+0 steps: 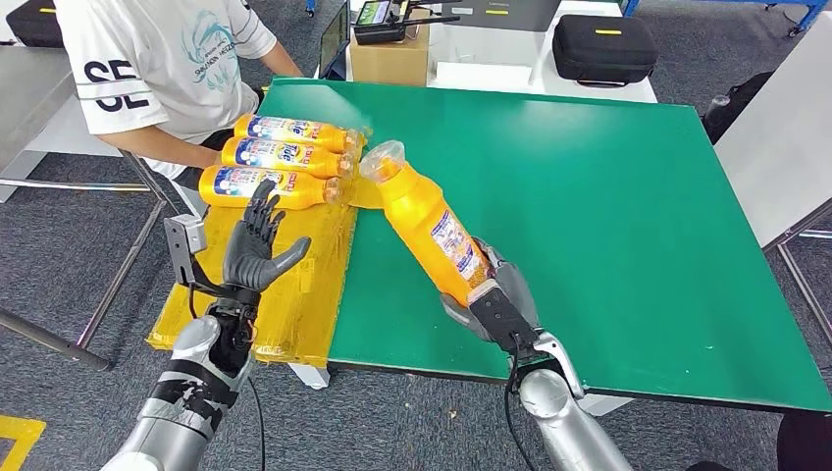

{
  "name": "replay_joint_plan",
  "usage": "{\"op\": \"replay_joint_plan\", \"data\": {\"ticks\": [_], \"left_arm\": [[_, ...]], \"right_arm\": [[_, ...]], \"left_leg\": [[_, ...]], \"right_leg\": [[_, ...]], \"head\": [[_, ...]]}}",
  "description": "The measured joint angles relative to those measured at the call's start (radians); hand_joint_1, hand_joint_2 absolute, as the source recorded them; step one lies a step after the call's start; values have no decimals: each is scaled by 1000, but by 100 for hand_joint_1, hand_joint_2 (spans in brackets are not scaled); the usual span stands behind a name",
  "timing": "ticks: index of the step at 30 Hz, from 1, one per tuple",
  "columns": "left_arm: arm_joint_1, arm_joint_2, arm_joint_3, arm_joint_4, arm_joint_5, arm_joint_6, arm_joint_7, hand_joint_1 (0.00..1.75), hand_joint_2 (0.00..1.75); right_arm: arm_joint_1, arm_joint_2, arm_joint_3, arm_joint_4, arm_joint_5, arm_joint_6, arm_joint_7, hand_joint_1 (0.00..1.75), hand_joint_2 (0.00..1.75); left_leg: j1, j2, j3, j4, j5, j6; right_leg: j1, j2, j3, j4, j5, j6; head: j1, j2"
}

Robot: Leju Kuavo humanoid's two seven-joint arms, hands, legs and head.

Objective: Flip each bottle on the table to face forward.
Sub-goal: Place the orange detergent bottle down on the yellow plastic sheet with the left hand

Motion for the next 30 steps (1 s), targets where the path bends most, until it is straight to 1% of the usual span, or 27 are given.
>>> {"op": "replay_joint_plan", "data": {"ticks": [6, 12, 16, 22, 30], "left_arm": [[-48, -15, -44, 32, 73, -57, 29, 0, 175], [-93, -22, -104, 52, 148, -145, 77, 0, 175], [-114, -23, -153, 53, 199, -201, 116, 0, 175], [-133, -18, -205, 52, 231, -216, 145, 0, 175], [-148, -9, -241, 51, 239, -225, 157, 0, 175]], "right_arm": [[-16, 58, -7, 37, -43, 19, -46, 175, 175], [-90, 84, 3, 150, -84, 107, -87, 175, 175], [-143, 92, 16, 239, -88, 145, -101, 175, 175], [-194, 93, 27, 339, -83, 169, -101, 175, 175], [-224, 93, 36, 400, -81, 183, -101, 175, 175]], "left_leg": [[0, 0, 0, 0, 0, 0], [0, 0, 0, 0, 0, 0], [0, 0, 0, 0, 0, 0], [0, 0, 0, 0, 0, 0], [0, 0, 0, 0, 0, 0]], "right_leg": [[0, 0, 0, 0, 0, 0], [0, 0, 0, 0, 0, 0], [0, 0, 0, 0, 0, 0], [0, 0, 0, 0, 0, 0], [0, 0, 0, 0, 0, 0]], "head": [[0, 0], [0, 0], [0, 0], [0, 0], [0, 0]]}}
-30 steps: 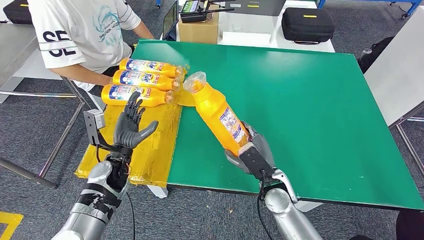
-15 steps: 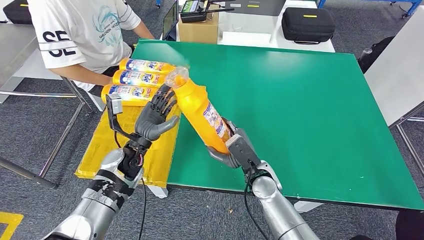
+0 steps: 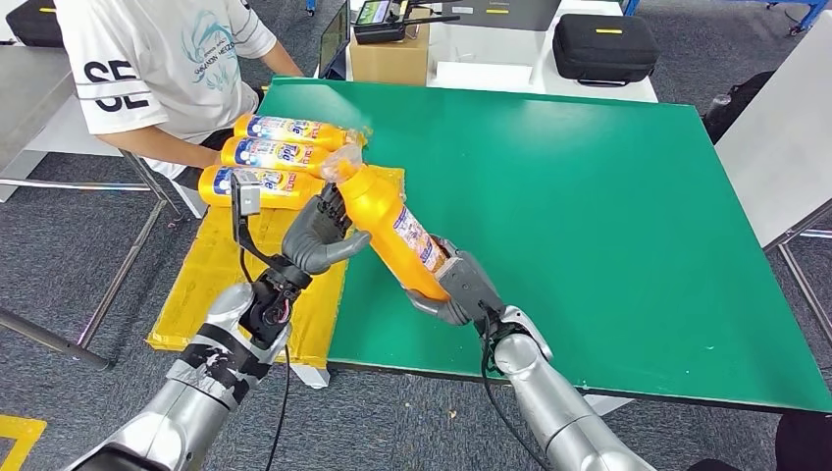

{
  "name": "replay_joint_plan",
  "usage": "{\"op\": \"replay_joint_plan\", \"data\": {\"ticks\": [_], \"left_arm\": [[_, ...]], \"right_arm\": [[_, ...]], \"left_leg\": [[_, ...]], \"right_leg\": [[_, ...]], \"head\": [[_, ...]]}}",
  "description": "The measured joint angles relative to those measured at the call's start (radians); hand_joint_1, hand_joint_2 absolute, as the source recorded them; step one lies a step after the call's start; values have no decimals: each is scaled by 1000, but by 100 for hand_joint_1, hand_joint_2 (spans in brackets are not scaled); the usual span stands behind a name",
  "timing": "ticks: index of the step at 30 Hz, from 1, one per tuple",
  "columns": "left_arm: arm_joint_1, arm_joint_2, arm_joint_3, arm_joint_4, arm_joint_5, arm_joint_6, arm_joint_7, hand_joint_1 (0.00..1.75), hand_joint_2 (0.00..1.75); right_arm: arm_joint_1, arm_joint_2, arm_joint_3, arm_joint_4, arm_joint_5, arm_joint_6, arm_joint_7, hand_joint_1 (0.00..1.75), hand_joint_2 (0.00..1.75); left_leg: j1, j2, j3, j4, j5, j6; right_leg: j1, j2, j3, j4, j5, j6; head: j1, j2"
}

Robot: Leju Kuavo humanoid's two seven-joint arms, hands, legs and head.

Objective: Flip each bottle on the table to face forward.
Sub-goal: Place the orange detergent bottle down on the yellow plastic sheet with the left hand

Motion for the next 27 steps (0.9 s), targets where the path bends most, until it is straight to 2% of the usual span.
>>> {"op": "replay_joint_plan", "data": {"ticks": [18, 27], "left_arm": [[-40, 25, -54, 8, -7, -36, 35, 0, 175], [-130, 37, -113, 149, -19, -131, 64, 0, 175]], "right_arm": [[-38, 0, 4, 68, 25, 19, 2, 175, 175], [-86, 12, 71, 107, 125, 25, 3, 175, 175]], "left_leg": [[0, 0, 0, 0, 0, 0], [0, 0, 0, 0, 1, 0]], "right_leg": [[0, 0, 0, 0, 0, 0], [0, 0, 0, 0, 0, 0]], "head": [[0, 0], [0, 0]]}}
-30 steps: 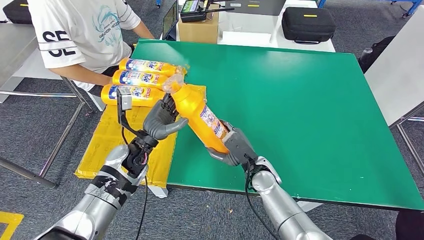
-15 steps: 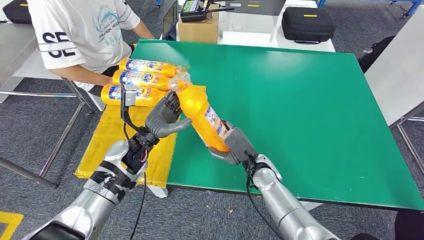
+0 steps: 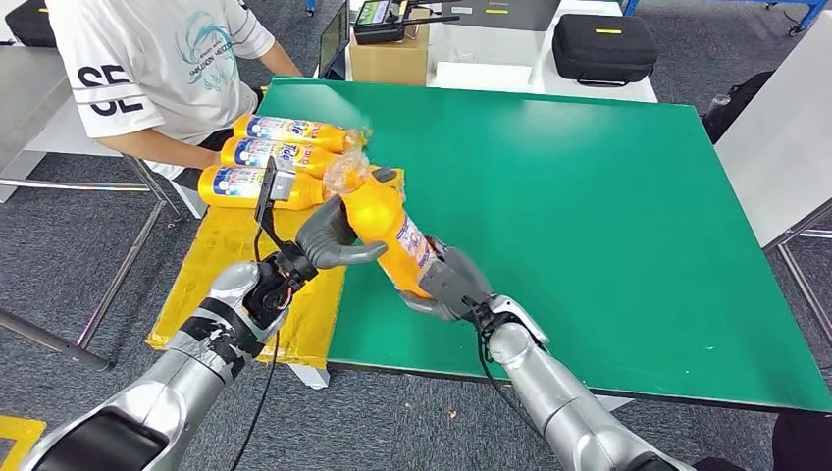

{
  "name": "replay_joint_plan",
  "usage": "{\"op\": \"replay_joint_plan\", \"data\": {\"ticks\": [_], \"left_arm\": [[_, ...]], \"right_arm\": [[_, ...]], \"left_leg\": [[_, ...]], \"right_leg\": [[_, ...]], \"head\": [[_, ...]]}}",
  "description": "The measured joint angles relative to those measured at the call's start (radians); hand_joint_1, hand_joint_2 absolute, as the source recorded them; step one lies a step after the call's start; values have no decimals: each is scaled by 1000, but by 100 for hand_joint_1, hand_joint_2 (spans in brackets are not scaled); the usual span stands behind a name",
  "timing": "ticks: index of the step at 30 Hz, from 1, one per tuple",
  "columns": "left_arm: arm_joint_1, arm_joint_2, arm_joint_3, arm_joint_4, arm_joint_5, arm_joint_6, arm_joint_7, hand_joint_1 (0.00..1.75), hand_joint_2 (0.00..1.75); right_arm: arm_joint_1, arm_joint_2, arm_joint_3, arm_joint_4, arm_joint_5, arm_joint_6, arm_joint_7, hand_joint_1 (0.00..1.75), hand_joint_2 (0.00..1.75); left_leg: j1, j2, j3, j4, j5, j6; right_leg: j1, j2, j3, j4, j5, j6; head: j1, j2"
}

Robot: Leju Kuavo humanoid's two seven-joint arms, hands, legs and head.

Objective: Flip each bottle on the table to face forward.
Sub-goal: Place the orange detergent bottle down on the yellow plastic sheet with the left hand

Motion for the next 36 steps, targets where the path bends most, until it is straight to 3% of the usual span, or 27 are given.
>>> {"op": "replay_joint_plan", "data": {"ticks": [8, 25, 26, 29, 30, 36], "left_arm": [[-32, -1, -39, 85, -56, 52, -12, 0, 175], [-48, -2, -55, 137, -68, 68, -23, 0, 175], [-49, -2, -55, 141, -70, 71, -25, 44, 175], [-49, -5, -55, 150, -73, 76, -38, 175, 175], [-49, -7, -54, 152, -72, 79, -45, 175, 175], [-9, -25, -3, 124, -38, 163, -73, 175, 175]], "right_arm": [[-18, 19, 67, 11, 58, -9, 6, 175, 175], [-24, 20, 87, 19, 73, -11, 17, 175, 175], [-24, 20, 89, 19, 74, -13, 17, 175, 175], [-25, 20, 93, 19, 75, -12, 19, 46, 175], [-25, 20, 94, 19, 74, -13, 20, 3, 175], [-16, 22, 97, -7, 56, -45, 21, 0, 175]], "left_leg": [[0, 0, 0, 0, 0, 0], [0, 0, 0, 0, 0, 0], [0, 0, 0, 0, 0, 0], [0, 0, 0, 0, 0, 0], [0, 0, 0, 0, 0, 0], [0, 0, 0, 0, 0, 0]], "right_leg": [[0, 0, 0, 0, 0, 0], [0, 0, 0, 0, 0, 0], [0, 0, 0, 0, 0, 0], [0, 0, 0, 0, 0, 0], [0, 0, 0, 0, 0, 0], [0, 0, 0, 0, 0, 0]], "head": [[0, 0], [0, 0], [0, 0], [0, 0], [0, 0], [0, 0]]}}
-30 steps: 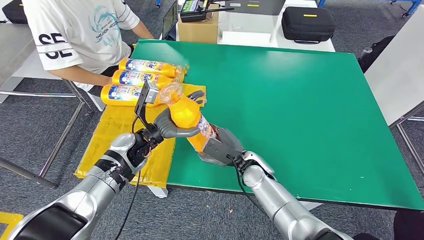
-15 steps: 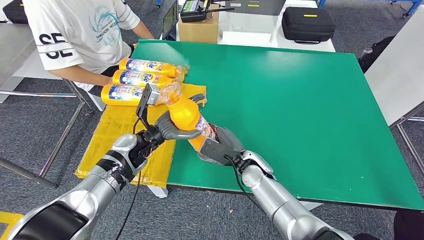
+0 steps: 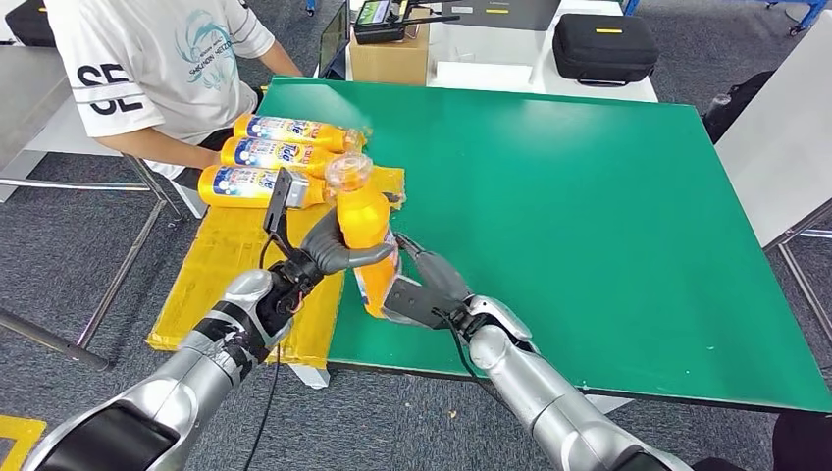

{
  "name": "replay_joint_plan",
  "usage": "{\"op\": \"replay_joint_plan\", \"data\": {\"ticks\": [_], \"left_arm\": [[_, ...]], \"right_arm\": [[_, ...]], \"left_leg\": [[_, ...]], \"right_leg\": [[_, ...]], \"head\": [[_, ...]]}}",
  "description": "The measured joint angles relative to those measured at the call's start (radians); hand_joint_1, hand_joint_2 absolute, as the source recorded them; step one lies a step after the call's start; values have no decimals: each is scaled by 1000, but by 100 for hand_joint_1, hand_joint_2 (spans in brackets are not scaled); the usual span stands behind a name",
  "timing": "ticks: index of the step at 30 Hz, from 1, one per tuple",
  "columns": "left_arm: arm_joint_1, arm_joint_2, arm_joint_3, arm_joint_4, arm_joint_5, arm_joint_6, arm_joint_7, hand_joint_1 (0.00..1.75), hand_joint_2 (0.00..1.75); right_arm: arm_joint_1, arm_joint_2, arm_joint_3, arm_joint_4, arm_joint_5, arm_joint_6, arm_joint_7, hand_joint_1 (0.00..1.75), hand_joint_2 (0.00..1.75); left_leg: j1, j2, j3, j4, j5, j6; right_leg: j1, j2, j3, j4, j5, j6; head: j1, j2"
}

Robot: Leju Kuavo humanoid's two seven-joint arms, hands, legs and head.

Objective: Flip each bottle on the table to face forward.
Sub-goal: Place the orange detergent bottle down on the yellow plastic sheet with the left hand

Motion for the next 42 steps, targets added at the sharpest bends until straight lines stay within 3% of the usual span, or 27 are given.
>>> {"op": "replay_joint_plan", "data": {"ticks": [10, 19, 24, 32, 37, 42], "left_arm": [[78, -10, 146, -129, 173, 6, 22, 175, 175], [99, -9, 192, -178, 178, 4, 15, 175, 175], [82, 20, 179, -177, -103, 103, -111, 175, 175], [50, 52, 156, -159, -275, 184, -151, 175, 175], [16, 94, 130, -98, -677, 301, -187, 175, 175], [-29, 160, 98, -4, -949, 244, -249, 175, 175]], "right_arm": [[46, -9, -29, -79, -59, -10, -4, 0, 175], [64, -15, -54, -119, -79, -20, -12, 0, 175], [120, -23, -103, -212, -111, -90, -32, 0, 175], [176, -38, -161, -330, -139, -124, -37, 0, 175], [278, -50, -247, -492, -200, -140, -39, 0, 175], [356, -74, -325, -635, -220, -118, -33, 0, 175]], "left_leg": [[0, 0, 0, 0, 0, 0], [0, 0, 0, 0, 0, 0], [0, 0, 0, 0, 0, 0], [0, 0, 0, 0, 0, 0], [0, -1, 0, 0, 0, 0], [0, 4, 0, 0, -1, -1]], "right_leg": [[0, 0, 0, 0, 0, 0], [0, 0, 0, 0, 0, 0], [0, 0, 0, 0, 0, 0], [0, 0, 0, 0, 0, 0], [0, 0, 0, 0, 0, 0], [0, 3, -2, 0, 0, 0]], "head": [[0, 0], [0, 0], [0, 0], [0, 0], [0, 0], [0, 0]]}}
